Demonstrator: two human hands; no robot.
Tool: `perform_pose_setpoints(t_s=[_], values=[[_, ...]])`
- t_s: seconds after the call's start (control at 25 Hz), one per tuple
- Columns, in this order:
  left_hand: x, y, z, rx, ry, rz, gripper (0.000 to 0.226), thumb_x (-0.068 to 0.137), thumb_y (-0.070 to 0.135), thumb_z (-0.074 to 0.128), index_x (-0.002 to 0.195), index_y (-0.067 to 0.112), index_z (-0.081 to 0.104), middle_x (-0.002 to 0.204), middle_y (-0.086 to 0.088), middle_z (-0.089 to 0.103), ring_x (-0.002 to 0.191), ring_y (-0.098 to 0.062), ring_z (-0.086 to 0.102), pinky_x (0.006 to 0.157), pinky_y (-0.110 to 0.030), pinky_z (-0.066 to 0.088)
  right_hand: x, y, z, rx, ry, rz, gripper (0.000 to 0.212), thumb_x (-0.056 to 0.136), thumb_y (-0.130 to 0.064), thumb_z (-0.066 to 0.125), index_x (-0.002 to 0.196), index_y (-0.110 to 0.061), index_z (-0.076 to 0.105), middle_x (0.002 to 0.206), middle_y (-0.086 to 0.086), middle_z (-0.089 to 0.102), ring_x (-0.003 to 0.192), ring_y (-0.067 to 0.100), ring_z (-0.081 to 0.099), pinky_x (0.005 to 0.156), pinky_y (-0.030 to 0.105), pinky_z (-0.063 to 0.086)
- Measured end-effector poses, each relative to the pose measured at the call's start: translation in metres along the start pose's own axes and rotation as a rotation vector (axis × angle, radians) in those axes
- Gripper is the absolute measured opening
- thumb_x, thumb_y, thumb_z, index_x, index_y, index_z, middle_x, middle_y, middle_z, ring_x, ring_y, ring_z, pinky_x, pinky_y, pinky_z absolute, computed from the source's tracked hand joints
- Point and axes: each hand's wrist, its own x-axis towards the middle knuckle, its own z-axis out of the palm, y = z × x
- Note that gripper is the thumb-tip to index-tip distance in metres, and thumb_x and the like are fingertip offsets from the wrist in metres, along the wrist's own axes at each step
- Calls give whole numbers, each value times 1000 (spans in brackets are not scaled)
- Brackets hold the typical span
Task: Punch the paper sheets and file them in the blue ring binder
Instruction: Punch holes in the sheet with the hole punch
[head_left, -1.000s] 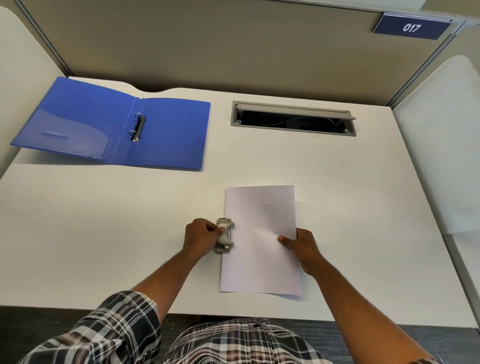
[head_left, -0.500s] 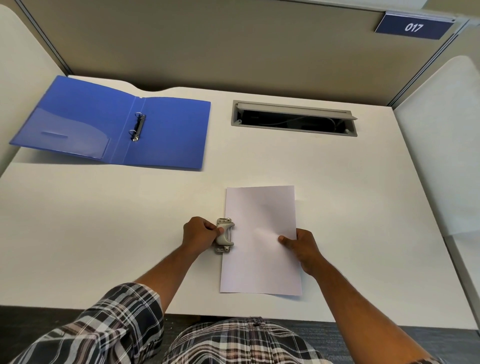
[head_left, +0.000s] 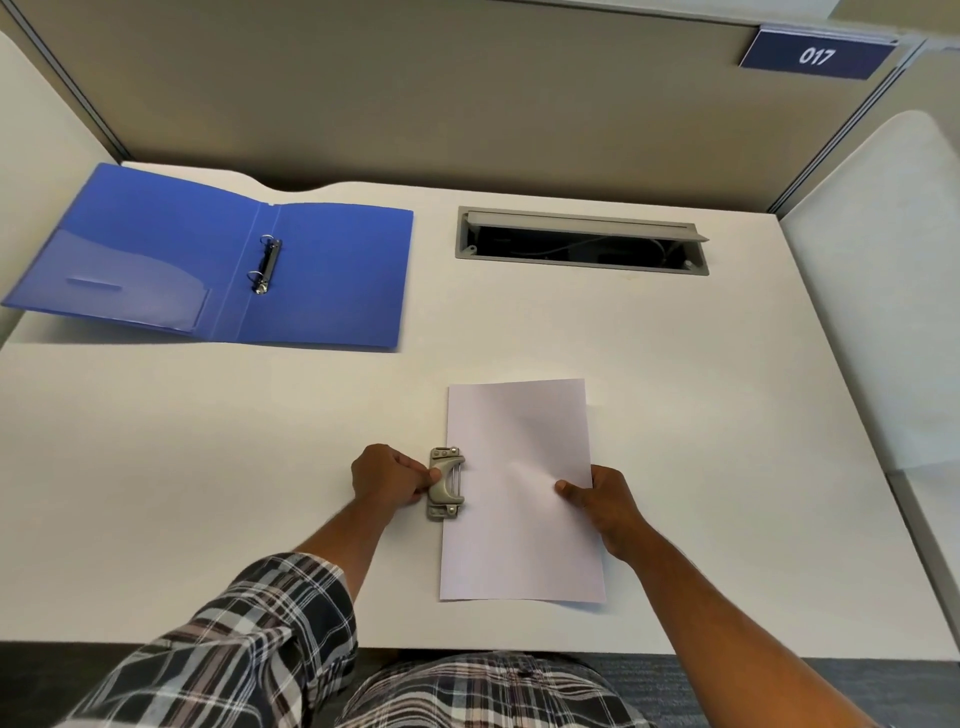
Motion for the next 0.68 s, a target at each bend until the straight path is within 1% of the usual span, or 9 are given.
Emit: perform_pose_setpoints(t_s=[0.04,0.12,0.24,0.32,0.4,0.44,0.48,0.6,0.68], values=[[0,-1,0,13,1,14,25,55,21,97,56,9,75,55,-8,72,53,-24,73,67,-36,64,0,1,0,-2,1,2,11,84,-11,81,94,-10,78,89,7,81,73,21,76,64,32,61],[2,-2,-2,32,-3,33,27,55,22,97,56,8,75,55,-9,72,55,-26,73,71,-38,63,0,1,1,-11,10,8,12,85,-11,81,97,-10,78,92,8,81,78,25,75,74,39,62],[-2,-3,-2,44,-3,39,28,56,23,96,57,6,74,55,-9,72,55,-26,73,71,-39,63,0,0,2,-21,11,15,14,85,-11,80,100,-9,77,96,11,80,84,31,75,83,47,61],[-4,-1,-3,31,-10,41,27,56,22,96,59,6,74,58,-11,73,53,-24,73,68,-37,63,0,-2,2,-26,12,15,15,86,-10,80,100,-8,77,98,13,80,86,33,75,85,49,61],[-6,3,-6,-9,-37,22,26,57,19,96,61,4,75,66,-15,75,49,-21,70,60,-32,63,-1,-2,3,-31,18,9,16,86,-11,80,101,-8,77,98,12,80,88,34,75,85,49,61],[-8,3,-7,-27,-54,16,27,58,19,96,63,3,75,69,-16,75,50,-19,69,57,-29,61,-2,-1,3,-32,17,5,16,86,-11,80,101,-8,77,98,12,80,90,35,75,85,48,61],[-9,4,-7,-35,-69,16,27,59,20,95,66,3,75,72,-15,76,52,-19,69,57,-29,61,-3,-1,3,-29,16,2,16,86,-11,80,101,-8,77,98,12,80,91,36,75,85,49,61],[-14,3,-5,-19,-92,35,25,67,24,89,71,3,75,76,-14,76,66,-25,73,73,-39,63,-4,-1,2,-15,10,-1,15,86,-10,79,101,-8,77,100,13,80,92,37,75,87,51,61],[-18,2,0,-26,-73,45,23,70,24,84,71,3,75,77,-14,76,76,-30,75,78,-43,62,-4,0,3,-12,8,2,15,86,-10,79,101,-8,77,99,13,80,92,37,76,87,51,62]])
